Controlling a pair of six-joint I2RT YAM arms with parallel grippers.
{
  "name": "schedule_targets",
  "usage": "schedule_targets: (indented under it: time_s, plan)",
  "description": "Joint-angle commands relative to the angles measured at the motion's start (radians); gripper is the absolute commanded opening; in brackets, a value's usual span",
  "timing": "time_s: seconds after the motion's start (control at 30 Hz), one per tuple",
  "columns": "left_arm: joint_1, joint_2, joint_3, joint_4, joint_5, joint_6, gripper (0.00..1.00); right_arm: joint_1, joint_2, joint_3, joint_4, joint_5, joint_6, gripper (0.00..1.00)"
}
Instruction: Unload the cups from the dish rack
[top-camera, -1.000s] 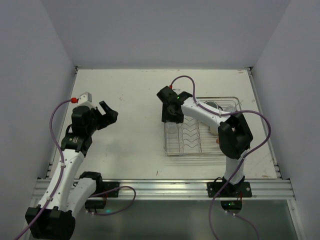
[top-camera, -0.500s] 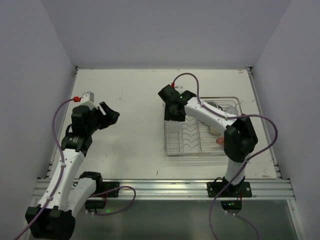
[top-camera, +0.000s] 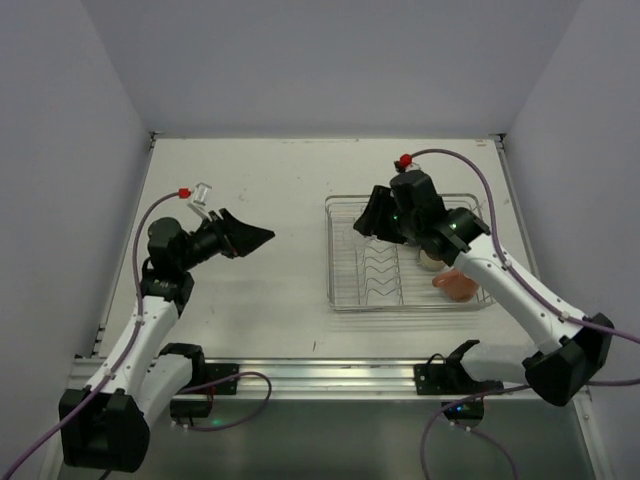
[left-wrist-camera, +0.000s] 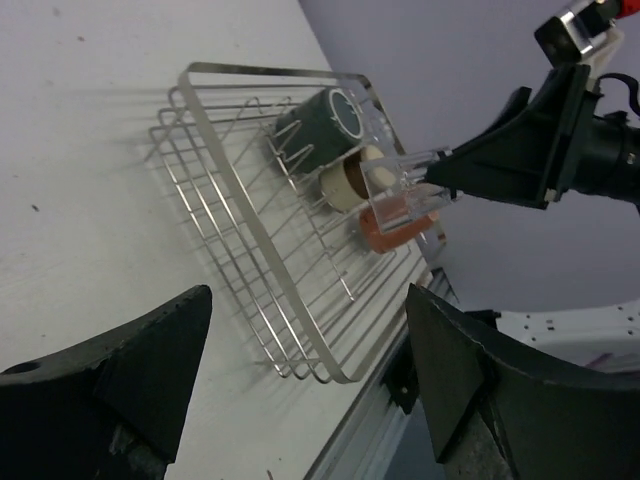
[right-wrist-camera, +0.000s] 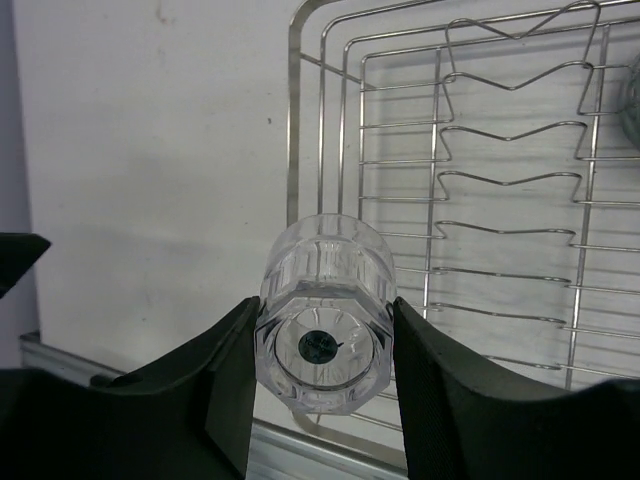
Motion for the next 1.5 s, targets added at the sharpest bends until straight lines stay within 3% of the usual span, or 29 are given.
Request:
schedule_targets:
  time_s: [0.0, 0.03, 0.13, 0.4, 0.97, 1.2, 1.3, 1.47]
  plan:
    - [-0.015, -0.018, -0.084, 0.401, 0.218, -0.264, 0.82, -0.048, -0.094, -0.104, 0.186, -0.237, -0.014, 0.0]
    - [-0.036, -0.015, -0.099, 0.512, 0.225, -0.304, 0.82, -0.068, -0.127, -0.122, 0.234, -0.272, -0.015, 0.0]
    - [-0.119, 0.005, -0.127, 0.649, 0.212, -0.408, 0.82, -0.09, -0.17, -0.181, 0.34, -0.402, -0.006, 0.0]
    - [-0.316, 0.121, -0.15, 0.904, 0.096, -0.53, 0.79, -0.101, -0.178, -0.287, 0.598, -0.665, 0.11, 0.0]
    - [-0.386, 0.181, -0.123, 0.917, 0.024, -0.526, 0.77, -0.111, -0.212, -0.397, 0.839, -0.791, 0.233, 0.0]
    - [-0.426, 0.217, -0.11, 1.038, -0.038, -0.566, 0.76, -0.113, -0.169, -0.44, 0.98, -0.818, 0.284, 0.0]
    - [-0.432, 0.232, -0.104, 1.068, -0.048, -0.571, 0.72, -0.113, -0.158, -0.454, 1.01, -0.828, 0.297, 0.0]
    - [-0.439, 0.269, -0.11, 1.113, -0.056, -0.602, 0.55, -0.113, -0.163, -0.483, 1.049, -0.834, 0.317, 0.0]
